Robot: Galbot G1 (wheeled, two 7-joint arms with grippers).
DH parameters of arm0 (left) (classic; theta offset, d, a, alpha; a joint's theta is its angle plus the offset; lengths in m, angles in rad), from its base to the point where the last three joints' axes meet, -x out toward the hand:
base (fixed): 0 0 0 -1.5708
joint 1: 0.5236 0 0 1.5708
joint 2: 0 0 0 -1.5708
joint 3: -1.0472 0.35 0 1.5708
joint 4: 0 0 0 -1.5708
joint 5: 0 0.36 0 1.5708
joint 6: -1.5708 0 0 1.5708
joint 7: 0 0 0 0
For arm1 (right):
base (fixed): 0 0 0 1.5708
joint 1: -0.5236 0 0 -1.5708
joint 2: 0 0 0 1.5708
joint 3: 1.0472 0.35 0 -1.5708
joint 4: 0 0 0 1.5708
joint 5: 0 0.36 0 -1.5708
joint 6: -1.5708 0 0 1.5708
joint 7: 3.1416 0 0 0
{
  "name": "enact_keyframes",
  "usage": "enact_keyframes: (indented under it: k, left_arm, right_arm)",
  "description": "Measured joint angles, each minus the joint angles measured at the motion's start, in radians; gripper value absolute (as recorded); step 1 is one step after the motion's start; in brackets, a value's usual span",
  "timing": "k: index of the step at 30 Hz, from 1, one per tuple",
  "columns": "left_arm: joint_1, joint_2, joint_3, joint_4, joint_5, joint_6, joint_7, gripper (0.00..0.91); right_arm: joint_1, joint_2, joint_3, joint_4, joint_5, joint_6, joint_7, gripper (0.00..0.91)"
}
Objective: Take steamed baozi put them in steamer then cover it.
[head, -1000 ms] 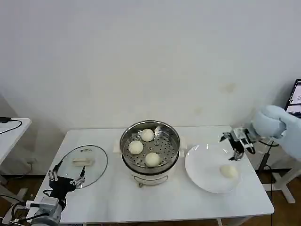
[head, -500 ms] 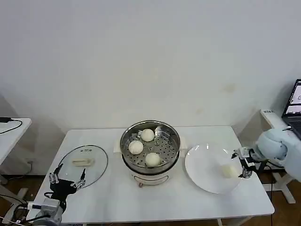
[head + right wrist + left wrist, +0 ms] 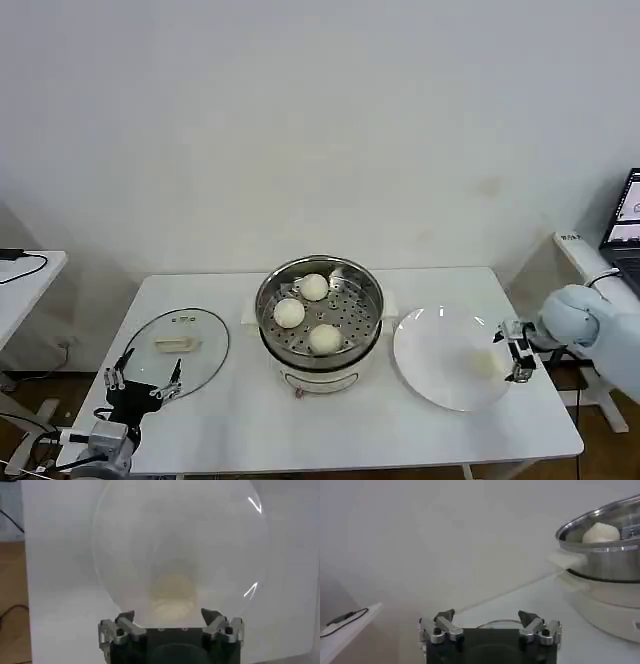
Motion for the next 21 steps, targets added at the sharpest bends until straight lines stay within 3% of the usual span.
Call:
enact_keyframes:
  k: [16,17,21]
  left_arm:
    - [0.005,-0.003,-0.005,0.000,0.001,0.000,0.001,0.907]
    - [0.005,-0.003,-0.005,0.000,0.001,0.000,0.001,0.907]
    - [0.004,-0.004,-0.005,0.001,0.001,0.000,0.001,0.907]
  right_arm:
    - [-0.015,0.064,0.004,-0.072,0.003,-0.007,0.010,0.907]
    - [-0.016,0.067,0.004,-0.074,0.003,-0.008,0.010,0.836]
    - [-0.017,0.077,0.005,-0.085,0.000,-0.012,0.015,0.776]
